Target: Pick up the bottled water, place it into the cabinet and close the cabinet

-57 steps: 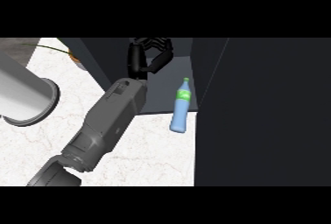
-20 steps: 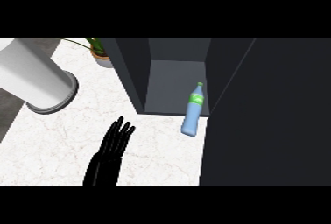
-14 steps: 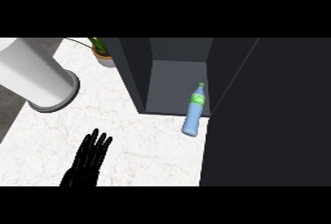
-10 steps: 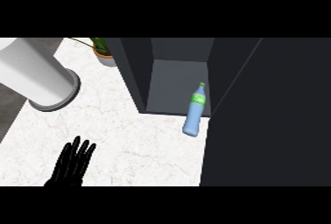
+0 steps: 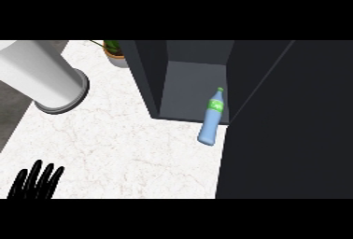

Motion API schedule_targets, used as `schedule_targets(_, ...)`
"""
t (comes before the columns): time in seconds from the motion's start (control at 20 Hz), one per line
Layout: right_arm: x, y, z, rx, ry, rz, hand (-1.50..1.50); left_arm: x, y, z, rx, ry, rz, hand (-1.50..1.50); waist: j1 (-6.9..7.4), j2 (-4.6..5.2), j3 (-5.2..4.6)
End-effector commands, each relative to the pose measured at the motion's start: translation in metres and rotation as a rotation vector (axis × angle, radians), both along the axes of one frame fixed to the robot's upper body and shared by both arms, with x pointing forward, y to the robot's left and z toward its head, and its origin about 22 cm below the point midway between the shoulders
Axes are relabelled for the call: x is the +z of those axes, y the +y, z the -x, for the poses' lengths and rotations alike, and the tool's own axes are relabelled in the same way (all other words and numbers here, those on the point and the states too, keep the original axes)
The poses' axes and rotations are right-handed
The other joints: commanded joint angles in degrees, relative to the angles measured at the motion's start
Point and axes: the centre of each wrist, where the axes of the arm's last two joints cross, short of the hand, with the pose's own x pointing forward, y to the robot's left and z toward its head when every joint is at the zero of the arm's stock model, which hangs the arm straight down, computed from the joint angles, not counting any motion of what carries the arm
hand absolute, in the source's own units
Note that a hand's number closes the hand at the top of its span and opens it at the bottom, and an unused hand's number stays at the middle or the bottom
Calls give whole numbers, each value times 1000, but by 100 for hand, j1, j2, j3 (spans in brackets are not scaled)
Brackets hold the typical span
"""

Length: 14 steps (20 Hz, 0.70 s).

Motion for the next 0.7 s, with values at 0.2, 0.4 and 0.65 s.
schedule_targets(0.2,28,16,-16,203,-152,194,150,6,28,6,-45,5,-4,-150,257,69,-30)
schedule_targets(0.4,22,23,-28,229,-152,229,150,8,32,7,-56,4,-6,-150,374,89,-50)
schedule_targets(0.65,12,33,-41,215,-112,203,150,20,43,-4,-48,-34,-35,-150,435,138,-45)
